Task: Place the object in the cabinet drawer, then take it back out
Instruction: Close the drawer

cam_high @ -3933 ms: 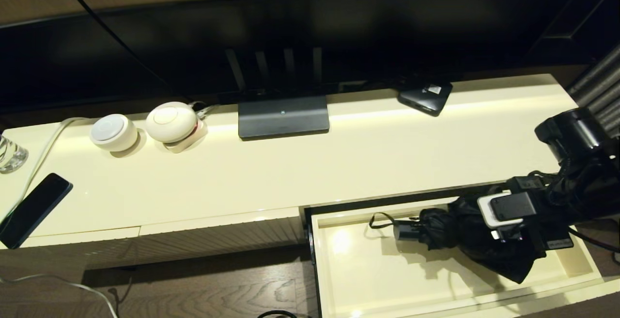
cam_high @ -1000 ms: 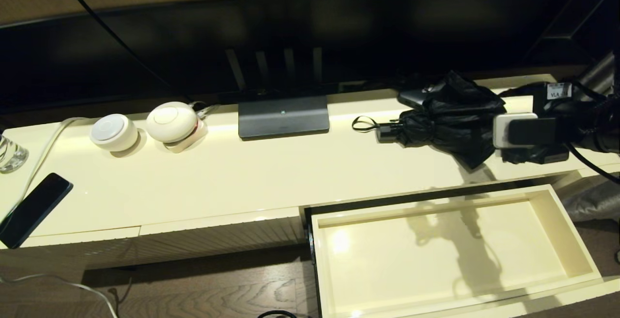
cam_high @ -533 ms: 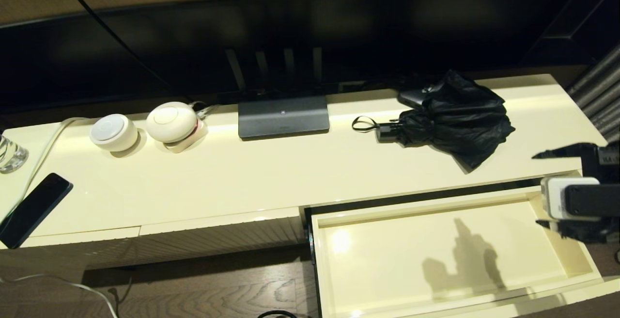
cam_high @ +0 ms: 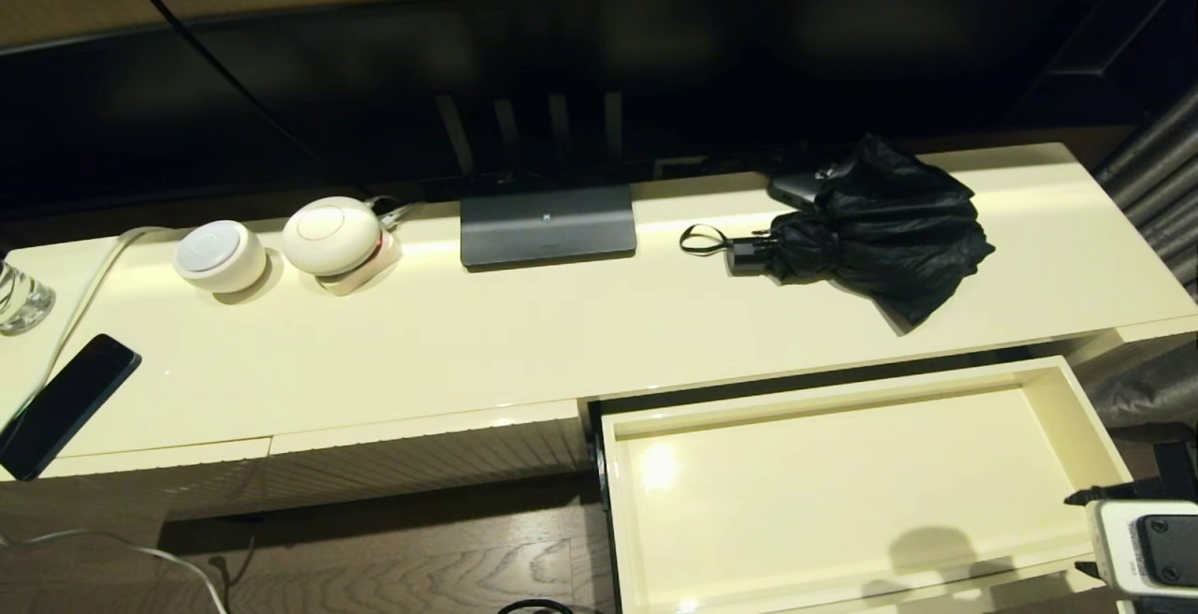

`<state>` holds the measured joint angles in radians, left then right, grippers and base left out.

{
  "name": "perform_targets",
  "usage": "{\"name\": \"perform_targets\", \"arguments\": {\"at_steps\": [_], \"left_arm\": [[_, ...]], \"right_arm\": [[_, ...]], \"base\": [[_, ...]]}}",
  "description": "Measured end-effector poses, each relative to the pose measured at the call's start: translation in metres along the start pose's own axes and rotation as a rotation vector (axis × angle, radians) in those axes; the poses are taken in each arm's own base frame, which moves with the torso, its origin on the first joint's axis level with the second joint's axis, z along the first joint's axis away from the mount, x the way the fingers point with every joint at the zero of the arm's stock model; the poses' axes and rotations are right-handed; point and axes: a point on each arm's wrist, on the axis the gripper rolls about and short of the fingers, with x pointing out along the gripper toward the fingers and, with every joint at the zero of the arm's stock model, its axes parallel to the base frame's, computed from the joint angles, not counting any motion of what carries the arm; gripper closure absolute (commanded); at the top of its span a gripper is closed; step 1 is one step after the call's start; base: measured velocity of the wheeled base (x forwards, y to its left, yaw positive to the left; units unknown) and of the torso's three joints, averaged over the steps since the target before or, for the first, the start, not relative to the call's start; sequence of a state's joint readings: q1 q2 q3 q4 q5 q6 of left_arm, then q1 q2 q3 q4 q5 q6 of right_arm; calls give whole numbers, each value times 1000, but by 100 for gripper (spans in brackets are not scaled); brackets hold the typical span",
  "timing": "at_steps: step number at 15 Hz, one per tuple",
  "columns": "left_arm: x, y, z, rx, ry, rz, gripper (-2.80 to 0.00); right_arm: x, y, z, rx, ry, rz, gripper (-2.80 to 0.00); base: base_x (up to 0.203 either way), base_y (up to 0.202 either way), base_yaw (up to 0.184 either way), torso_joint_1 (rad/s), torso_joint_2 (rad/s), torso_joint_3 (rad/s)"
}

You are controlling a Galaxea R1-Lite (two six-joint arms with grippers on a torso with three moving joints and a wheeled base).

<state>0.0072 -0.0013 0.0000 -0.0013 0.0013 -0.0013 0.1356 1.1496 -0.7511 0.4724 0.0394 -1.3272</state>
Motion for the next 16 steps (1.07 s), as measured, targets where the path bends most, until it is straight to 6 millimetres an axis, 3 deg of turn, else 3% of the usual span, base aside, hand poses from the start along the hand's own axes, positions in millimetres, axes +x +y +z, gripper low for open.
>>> {"name": "perform_targets", "arguments": {"at_steps": [5,10,16], "left_arm": [[0,0,0,0,1,0,0],[0,0,0,0,0,0,0],[0,0,0,0,0,0,0]], "right_arm": [[26,35,6,-59,-133,255,0],[43,53,9,-88,-178,406,0],[49,65,8,-87,-212,495,0]], "base": [[0,0,0,0,0,0],[0,0,0,0,0,0],[0,0,0,0,0,0]]}}
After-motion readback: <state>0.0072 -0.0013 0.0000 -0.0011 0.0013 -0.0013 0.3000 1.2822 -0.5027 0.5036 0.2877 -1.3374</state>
